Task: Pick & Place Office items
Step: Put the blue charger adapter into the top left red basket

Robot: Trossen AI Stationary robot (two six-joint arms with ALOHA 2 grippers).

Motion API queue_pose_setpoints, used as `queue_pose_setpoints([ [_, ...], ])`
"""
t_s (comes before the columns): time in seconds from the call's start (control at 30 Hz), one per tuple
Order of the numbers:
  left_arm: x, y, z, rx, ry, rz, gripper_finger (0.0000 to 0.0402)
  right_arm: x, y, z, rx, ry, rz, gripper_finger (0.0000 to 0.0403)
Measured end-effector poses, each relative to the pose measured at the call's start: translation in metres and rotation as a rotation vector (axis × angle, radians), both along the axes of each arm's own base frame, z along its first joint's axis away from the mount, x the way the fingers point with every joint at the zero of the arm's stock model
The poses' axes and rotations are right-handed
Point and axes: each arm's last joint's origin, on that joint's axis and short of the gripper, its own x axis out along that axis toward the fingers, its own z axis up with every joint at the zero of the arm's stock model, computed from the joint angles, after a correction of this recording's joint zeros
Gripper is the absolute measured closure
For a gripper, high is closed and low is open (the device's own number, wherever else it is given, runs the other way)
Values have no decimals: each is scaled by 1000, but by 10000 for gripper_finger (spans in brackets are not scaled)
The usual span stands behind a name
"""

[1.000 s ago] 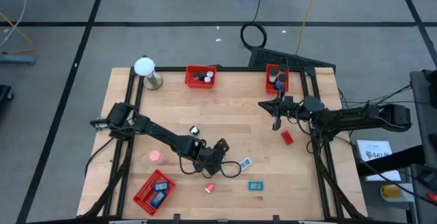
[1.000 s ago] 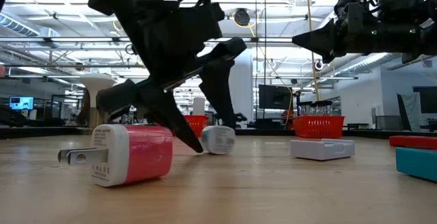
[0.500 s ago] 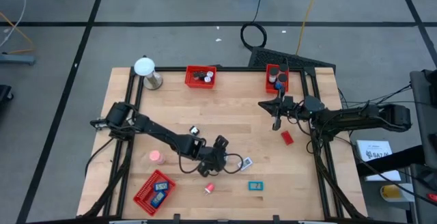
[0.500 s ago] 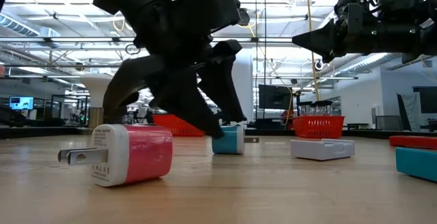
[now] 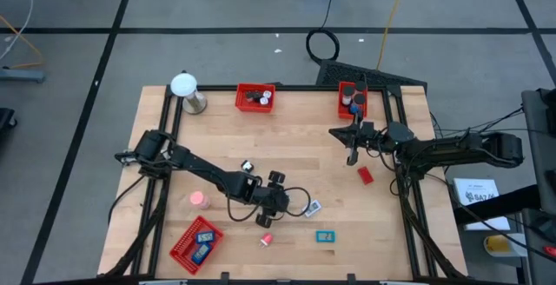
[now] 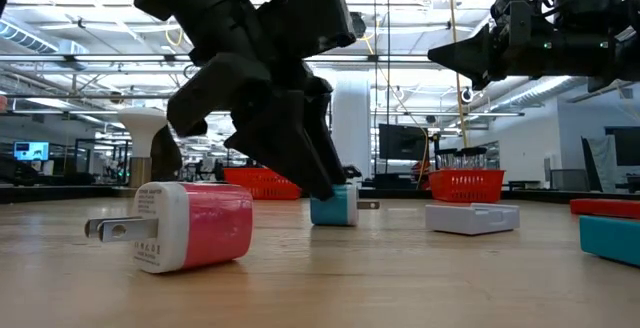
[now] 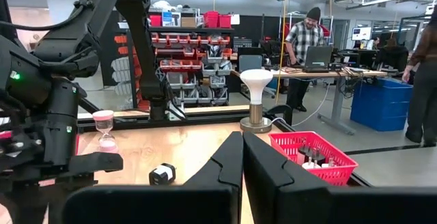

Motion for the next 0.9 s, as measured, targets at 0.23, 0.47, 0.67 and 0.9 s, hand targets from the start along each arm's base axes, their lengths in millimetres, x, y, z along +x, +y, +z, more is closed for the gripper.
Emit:
queue_pose_setpoints([
  [0.23, 1, 1, -11, -102, 43, 100, 160, 0, 0, 0, 0, 0, 0, 403],
  [0.47, 7, 7, -19, -125, 23, 143, 223, 0, 0, 0, 1, 1, 0, 403],
  [0.67, 7, 20, -13, -119, -2, 201, 272, 0, 0, -3, 8, 25, -1, 403],
  [0.9, -24, 50, -16, -234, -321, 314, 272, 12, -3, 1, 105, 165, -1, 401],
])
